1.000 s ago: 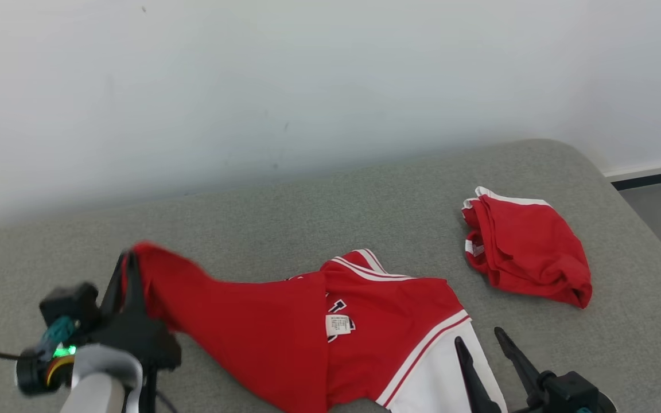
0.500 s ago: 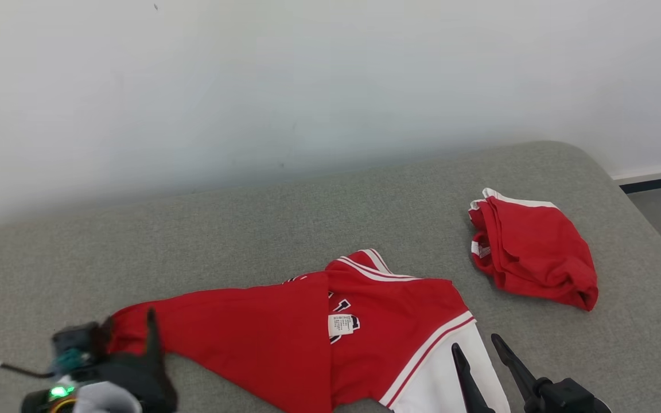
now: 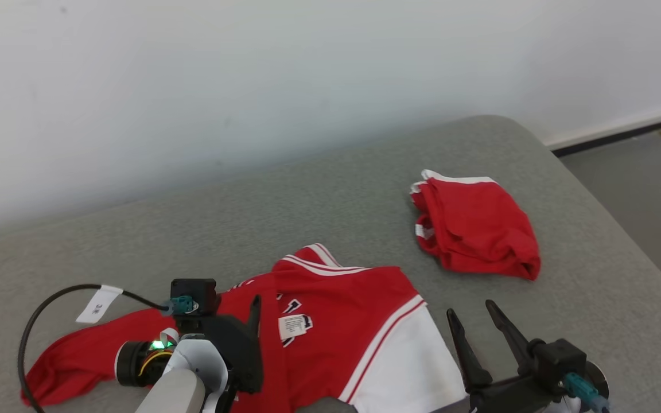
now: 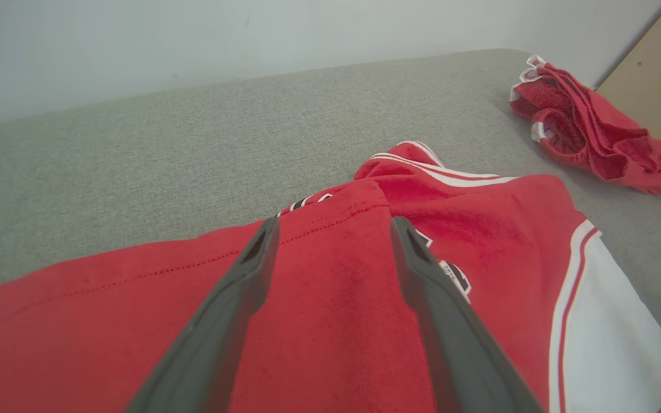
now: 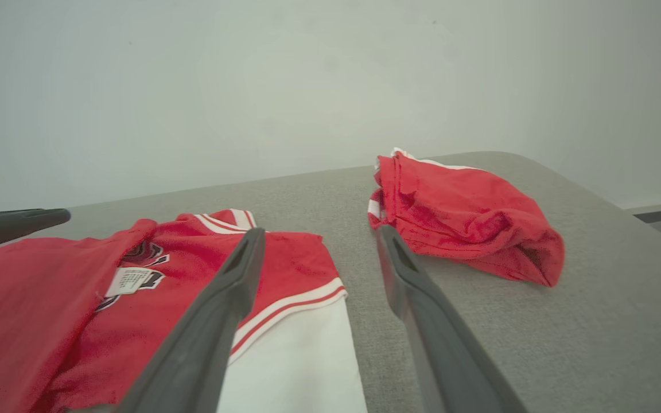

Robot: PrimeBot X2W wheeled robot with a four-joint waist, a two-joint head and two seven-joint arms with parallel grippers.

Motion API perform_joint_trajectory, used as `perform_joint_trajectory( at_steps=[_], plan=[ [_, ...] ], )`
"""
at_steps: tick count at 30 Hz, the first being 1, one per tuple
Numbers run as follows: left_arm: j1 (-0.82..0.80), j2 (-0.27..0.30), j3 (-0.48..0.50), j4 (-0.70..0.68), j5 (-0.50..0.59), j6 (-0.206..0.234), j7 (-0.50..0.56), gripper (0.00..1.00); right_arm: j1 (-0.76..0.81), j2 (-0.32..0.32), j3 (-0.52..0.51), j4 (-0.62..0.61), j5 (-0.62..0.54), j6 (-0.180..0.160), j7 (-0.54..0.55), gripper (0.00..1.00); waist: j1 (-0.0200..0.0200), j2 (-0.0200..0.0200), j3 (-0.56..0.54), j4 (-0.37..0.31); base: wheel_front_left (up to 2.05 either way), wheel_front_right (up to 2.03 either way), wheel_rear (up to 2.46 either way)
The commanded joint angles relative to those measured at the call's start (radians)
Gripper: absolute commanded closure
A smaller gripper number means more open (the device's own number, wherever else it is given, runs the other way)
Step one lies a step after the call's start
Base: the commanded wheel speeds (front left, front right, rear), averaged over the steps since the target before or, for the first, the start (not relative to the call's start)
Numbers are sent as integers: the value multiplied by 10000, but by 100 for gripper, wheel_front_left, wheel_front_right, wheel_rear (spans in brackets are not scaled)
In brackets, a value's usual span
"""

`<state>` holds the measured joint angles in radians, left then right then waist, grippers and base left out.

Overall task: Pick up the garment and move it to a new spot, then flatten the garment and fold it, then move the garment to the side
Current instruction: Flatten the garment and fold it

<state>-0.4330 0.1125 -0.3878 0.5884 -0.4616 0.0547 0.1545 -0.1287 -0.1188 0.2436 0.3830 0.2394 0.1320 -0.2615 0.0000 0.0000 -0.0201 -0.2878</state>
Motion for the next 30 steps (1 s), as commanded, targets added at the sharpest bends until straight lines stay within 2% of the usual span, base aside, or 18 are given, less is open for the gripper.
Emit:
perform_joint_trajectory(
  at_steps=[1,7,14,19,20,21,22,30],
  plan=[
    [-115,30,-16,117,110,75,58,0,-181,-56,15,122,85,-22,-21,0,0,0,327,-763,0,0,0],
    [-386,128,68,668,75,340,220,0,-865,-162,36,706,389,-22,-21,0,0,0,646,-1414,0,0,0],
    [-711,165,-124,1252,242,514,301,0,-1153,-216,182,907,585,-22,-21,0,0,0,752,-1589,0,0,0],
    [-1029,278,-275,1693,622,884,113,0,-1173,-214,263,868,685,-22,-21,0,0,0,785,-1618,0,0,0],
    [-1090,280,-292,1758,657,942,70,51,-1166,-217,262,861,682,-22,-21,0,0,0,788,-1612,0,0,0],
    [-1144,280,-321,1836,705,954,15,67,-1157,-226,250,859,686,-22,-21,0,0,0,789,-1595,0,0,0],
    [-1192,265,-358,1916,714,917,4,100,-1138,-237,220,858,691,-22,-21,0,0,0,788,-1566,0,0,0],
    [-1274,68,-208,2046,403,775,-771,100,-812,-329,34,670,693,-22,-21,0,0,0,693,-1054,0,0,0]
  ],
)
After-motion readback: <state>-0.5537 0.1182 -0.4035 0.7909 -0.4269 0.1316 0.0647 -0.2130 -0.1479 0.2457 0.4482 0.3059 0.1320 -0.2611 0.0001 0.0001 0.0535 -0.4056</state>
